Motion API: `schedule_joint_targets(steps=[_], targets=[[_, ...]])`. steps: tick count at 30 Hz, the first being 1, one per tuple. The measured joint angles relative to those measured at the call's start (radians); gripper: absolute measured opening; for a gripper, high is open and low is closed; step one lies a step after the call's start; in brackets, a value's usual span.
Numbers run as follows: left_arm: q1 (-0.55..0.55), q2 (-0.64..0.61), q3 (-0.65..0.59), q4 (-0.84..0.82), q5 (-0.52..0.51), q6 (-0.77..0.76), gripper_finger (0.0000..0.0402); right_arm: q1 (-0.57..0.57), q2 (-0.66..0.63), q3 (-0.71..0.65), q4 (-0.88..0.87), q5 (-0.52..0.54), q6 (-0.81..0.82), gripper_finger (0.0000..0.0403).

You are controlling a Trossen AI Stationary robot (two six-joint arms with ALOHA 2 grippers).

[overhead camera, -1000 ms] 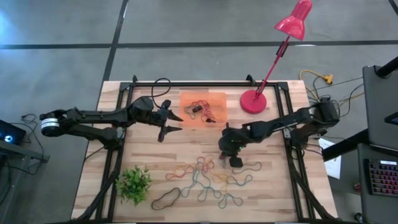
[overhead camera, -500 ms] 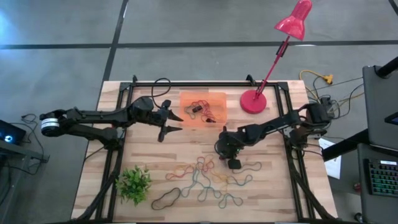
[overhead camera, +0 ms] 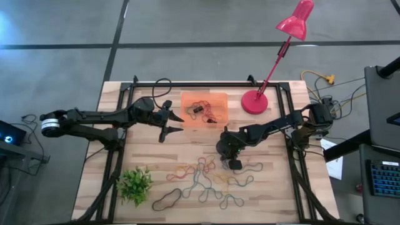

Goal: Pick and place rubber bands into bin
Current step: Put the red rubber band into the orange bin

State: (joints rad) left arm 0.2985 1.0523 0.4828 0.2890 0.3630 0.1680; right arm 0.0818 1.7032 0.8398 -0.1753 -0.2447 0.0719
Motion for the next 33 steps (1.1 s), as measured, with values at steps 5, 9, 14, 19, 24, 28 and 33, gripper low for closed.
schedule_joint_targets(steps=[5,9,14,19,24,28,33], targets=[[0.000,0.000,0.000,0.000,0.000,0.000,0.0167,0.000,0.000,0.000,0.000,0.000,0.000,0.0009],[0.000,0.000,0.000,0.000,0.000,0.000,0.0167,0.000,0.000,0.000,0.001,0.000,0.001,0.0013],[0.000,0.001,0.000,0.000,0.000,0.000,0.0167,0.000,0.000,0.000,0.002,0.000,0.010,0.0040],[0.000,0.001,0.000,0.000,0.000,0.000,0.0167,0.000,0.000,0.000,0.002,0.000,0.018,0.0062],[0.000,0.001,0.000,0.000,0.000,0.000,0.0167,0.000,0.000,0.000,0.005,0.001,-0.003,0.0051],[0.000,0.001,0.000,0.000,0.000,0.000,0.0167,0.001,0.000,0.010,0.007,0.002,-0.046,0.0015],[0.000,0.001,0.000,0.000,0.000,0.000,0.0167,0.001,-0.008,0.045,0.001,0.002,-0.070,0.0009]])
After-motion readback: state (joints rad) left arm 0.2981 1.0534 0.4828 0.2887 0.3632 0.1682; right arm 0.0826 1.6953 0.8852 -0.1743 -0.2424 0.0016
